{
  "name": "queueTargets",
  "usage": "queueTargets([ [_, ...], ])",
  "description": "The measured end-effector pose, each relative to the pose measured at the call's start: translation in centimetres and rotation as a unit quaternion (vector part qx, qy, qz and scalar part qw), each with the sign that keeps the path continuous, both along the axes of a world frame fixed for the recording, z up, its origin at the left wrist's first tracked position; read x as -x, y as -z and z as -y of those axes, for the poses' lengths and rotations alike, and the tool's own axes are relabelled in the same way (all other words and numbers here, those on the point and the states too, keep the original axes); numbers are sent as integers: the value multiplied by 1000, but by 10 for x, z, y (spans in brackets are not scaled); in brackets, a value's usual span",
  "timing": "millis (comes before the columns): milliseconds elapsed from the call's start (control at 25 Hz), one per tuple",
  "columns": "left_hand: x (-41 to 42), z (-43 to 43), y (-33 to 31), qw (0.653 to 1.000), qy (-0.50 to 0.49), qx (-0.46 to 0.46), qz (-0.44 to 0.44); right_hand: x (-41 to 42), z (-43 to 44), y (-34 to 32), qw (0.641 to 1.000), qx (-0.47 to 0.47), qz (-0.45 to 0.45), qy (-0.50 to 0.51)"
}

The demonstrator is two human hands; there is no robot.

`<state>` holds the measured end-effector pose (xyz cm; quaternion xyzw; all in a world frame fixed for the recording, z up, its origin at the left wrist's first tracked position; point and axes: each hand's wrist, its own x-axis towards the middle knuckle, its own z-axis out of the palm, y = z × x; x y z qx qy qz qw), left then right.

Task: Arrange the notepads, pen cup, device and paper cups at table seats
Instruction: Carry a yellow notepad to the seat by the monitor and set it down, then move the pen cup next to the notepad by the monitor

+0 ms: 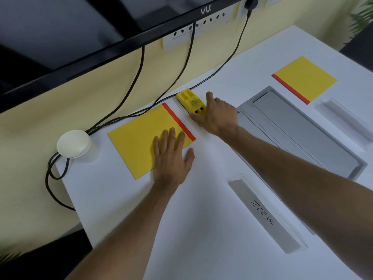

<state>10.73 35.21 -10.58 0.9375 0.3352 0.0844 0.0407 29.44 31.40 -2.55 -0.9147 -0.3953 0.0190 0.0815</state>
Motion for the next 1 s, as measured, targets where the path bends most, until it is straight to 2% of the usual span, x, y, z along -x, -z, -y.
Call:
queueTargets([
  [200,11,11,-21,999,26,22,-14,33,85,-40,999,-38,-16,20],
  [320,22,44,-58,997,41,55,35,56,141,-66,995,-72,-41,55],
  [440,40,87,-100,986,63,125,96,94,203,-88,984,-128,-73,103],
  [560,71,144,-142,972,105,175,115,141,275,-105,971,-164,-92,151],
  [680,99,179,-165,963,108,232,87,175,318,-102,960,-158,-139,183],
  [1000,154,284,-211,945,187,267,30,258,455,-114,933,-200,-206,216],
])
